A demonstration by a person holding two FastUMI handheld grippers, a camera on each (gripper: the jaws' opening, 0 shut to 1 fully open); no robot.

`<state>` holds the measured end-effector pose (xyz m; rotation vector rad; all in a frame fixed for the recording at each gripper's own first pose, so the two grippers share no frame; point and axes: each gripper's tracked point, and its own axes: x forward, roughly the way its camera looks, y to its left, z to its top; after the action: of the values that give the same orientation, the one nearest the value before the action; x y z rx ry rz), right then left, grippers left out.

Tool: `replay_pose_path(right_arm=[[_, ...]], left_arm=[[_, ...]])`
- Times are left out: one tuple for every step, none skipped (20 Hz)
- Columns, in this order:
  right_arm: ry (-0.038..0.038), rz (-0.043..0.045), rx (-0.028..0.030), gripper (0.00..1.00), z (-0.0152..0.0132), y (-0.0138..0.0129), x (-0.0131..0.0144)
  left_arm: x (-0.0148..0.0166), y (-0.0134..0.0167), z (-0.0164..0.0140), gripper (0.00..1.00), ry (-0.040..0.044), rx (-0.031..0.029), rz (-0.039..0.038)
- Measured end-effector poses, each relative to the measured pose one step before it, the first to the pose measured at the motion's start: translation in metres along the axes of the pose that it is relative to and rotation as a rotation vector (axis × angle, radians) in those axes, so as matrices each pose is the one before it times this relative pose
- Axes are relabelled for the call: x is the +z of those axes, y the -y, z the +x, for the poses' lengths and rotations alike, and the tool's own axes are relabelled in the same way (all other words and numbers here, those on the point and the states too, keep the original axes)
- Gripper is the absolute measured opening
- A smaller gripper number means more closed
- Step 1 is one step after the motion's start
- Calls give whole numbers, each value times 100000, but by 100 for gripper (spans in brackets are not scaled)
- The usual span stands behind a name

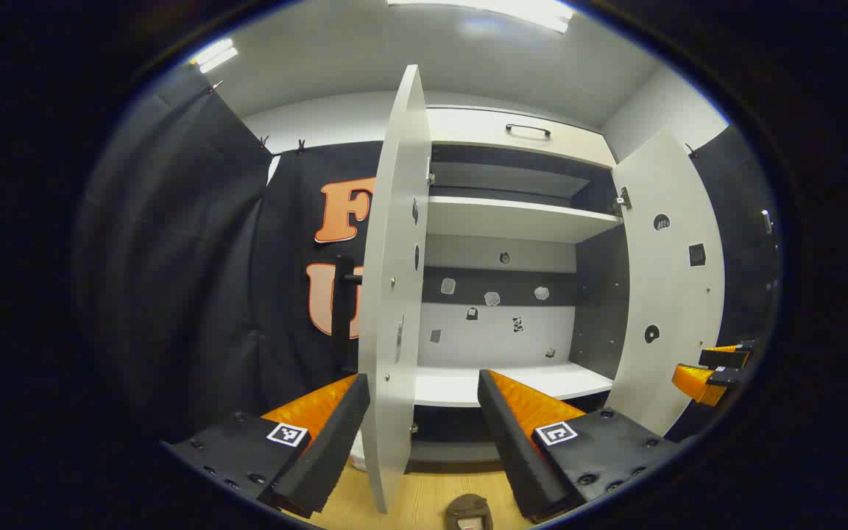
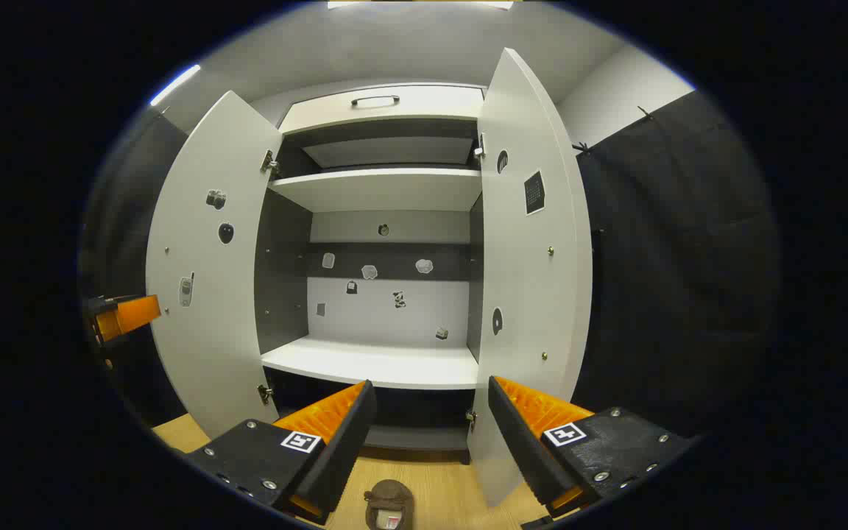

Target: Grab one shoe with the right hand and put it into the shoe cabinet, grab the other shoe with the left hand and put it into the shoe cabinet; then close the right door with the right hand and the left door with the left hand.

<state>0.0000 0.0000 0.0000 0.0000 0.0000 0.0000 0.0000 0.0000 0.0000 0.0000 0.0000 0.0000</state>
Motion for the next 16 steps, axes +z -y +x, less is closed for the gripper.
replay_pose_path(right_arm=[[-227,328,-602,94,1,98,-177],[-435,383,-379,94,-52,20,-125],[-112,306,-148,94,-86,52,-59],[240,174,-145,94,18,36,-43],[-438,258,-316,94,68,64,-144],[-553,339,161,94,-123,-66,-89],[29,94,-7,94,-60,71,-8],[277,-232,-526,94,-26,229,98],[155,-299,-596,94,-72,188,59],[83,-47,-419,94,-107,181,95],[64,191,-279,94,-26,134,49],[-31,144,-171,94,-179,86,-4],[-76,-101,-226,94,-70,81,-82],[-185,-292,-169,94,-14,66,-85],[-334,-270,-65,94,-53,53,-102],[-502,-191,88,94,-71,-57,-237]], left_arm=[[364,-175,129,96,288,217,-88],[334,-69,-3,94,-46,-166,-279],[195,111,90,94,86,-365,-350],[144,53,47,94,538,-263,163],[-51,-54,-33,94,237,507,987],[-94,-70,-39,94,-201,565,1349],[-194,203,73,96,-184,220,1073],[-71,197,78,94,-250,-192,279],[-219,402,-78,94,-459,-713,-293],[-102,313,-53,96,-514,-807,-532],[-68,252,164,96,-265,-646,-348],[70,91,76,96,54,-296,-115],[75,141,21,96,316,-186,-49],[192,59,16,96,447,-225,-90],[33,128,-63,96,209,-331,-84],[-36,75,-117,96,-117,-172,-21]])
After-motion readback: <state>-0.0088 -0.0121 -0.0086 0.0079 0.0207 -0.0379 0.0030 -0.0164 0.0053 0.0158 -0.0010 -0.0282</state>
